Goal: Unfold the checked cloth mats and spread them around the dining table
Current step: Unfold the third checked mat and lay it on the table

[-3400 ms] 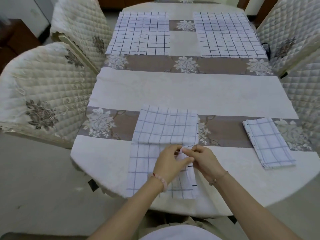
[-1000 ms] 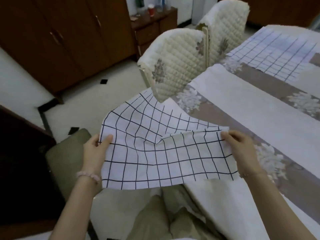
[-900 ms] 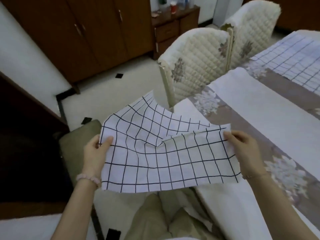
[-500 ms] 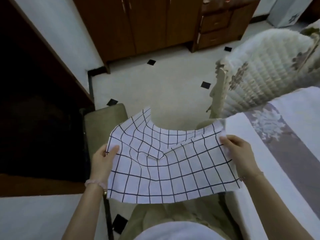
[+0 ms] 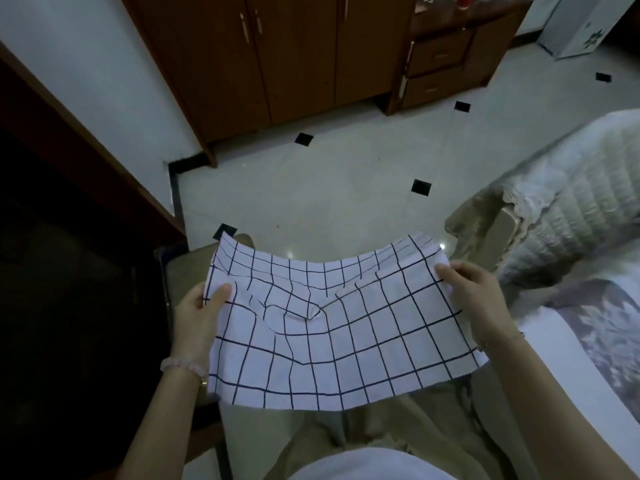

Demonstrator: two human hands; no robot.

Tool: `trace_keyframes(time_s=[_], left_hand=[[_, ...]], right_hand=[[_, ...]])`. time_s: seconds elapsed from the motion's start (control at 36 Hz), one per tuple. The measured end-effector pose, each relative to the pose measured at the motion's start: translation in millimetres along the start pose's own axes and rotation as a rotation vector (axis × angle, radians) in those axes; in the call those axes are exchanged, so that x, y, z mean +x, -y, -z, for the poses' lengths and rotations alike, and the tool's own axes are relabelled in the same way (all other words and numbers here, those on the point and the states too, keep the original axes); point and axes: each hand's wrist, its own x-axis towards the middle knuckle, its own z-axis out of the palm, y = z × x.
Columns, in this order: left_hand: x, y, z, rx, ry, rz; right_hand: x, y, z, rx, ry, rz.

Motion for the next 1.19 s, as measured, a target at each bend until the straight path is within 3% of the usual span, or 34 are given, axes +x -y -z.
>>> trace_keyframes(time_s=[0.25,0.5,0.67,0.83,1.06,1.19], left_hand=[[108.7,-43.2,-75.5,0.054,0.041,0.054],[208.2,-168.3,-187.7,0.105,0.181,-0.143],[245.4,-228.1,-277.3,0.163,0.359,-0.212],[278.0,-261.7,-395.3,0.245,0.625,-0.191],[279.1,-323.9,-570.5,0.427,1.072,-0.395],[239.4,-372.0,-673.5,0.405,1.323,-0.567]], right_hand=[[118.2,27.0,-18.6,0.084,-0.001,-0.045],[220.0,117.6,13.5,0.138,-0.125,0.067],[258.3,149.0,58.0,0.169,-0.358,0.128],[282.5,146.2,103.9,0.232,-0.638,0.001],[292.5,156.4,152.7,0.357,-0.994,-0.083],[265.9,174.0,191.2,0.379,-1.356,-0.052]])
